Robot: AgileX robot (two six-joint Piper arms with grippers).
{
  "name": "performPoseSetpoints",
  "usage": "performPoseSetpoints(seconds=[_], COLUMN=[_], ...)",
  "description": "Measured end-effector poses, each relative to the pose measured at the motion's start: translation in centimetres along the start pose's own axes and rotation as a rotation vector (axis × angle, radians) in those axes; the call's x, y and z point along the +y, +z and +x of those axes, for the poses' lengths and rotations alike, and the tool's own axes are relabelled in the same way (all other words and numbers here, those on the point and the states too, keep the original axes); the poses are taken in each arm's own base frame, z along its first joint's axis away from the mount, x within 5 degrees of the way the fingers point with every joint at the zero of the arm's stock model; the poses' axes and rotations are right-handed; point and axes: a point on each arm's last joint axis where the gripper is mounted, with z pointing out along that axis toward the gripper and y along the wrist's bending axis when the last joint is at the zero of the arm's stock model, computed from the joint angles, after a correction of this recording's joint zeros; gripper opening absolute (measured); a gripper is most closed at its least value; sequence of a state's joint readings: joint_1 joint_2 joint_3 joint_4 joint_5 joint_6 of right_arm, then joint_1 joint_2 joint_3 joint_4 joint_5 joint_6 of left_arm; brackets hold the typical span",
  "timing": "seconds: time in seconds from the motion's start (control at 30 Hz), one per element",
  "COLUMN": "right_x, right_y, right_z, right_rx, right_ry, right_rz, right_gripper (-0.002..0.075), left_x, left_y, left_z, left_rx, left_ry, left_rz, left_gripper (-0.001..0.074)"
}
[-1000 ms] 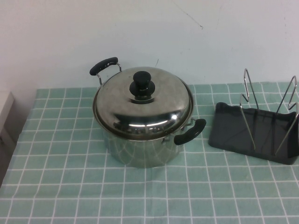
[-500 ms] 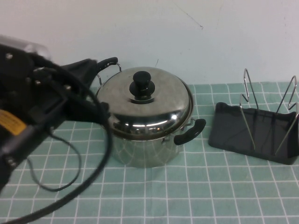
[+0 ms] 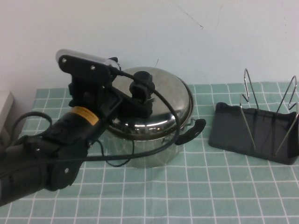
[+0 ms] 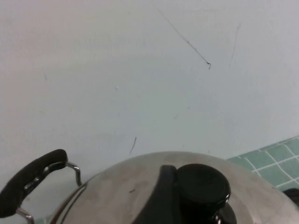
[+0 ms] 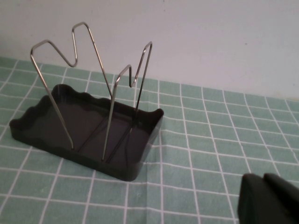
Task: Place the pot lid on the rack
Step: Open the pot
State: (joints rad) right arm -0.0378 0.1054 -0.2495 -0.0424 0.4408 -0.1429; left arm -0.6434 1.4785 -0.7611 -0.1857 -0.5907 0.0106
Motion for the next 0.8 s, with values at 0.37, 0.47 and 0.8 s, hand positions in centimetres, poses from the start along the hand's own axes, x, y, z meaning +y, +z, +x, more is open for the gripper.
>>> performPoseSetpoints(seconds=[0.37,0.47,0.8], right_x=[0.0,0.0,0.0], right_y=[0.0,0.0,0.0], right_z=[0.0,0.0,0.0], right_rx=[0.0,0.0,-0.002], right_ry=[0.0,0.0,0.0], right_rz=[0.0,0.0,0.0], right_gripper=[-0.0003,-0.0003,-0.0003], left_x=[-0.5,-0.4,0.0], left_y=[6.6,7.9,8.9], left_z=[1.2,2.1,3.4], left_rx=[0.076,0.096,0.131], left_ry=[-0.029,-0.033,-0.024], left_rz=[-0.012,-0.018,-0.066], left_gripper=[0.066,0.066,0.0603])
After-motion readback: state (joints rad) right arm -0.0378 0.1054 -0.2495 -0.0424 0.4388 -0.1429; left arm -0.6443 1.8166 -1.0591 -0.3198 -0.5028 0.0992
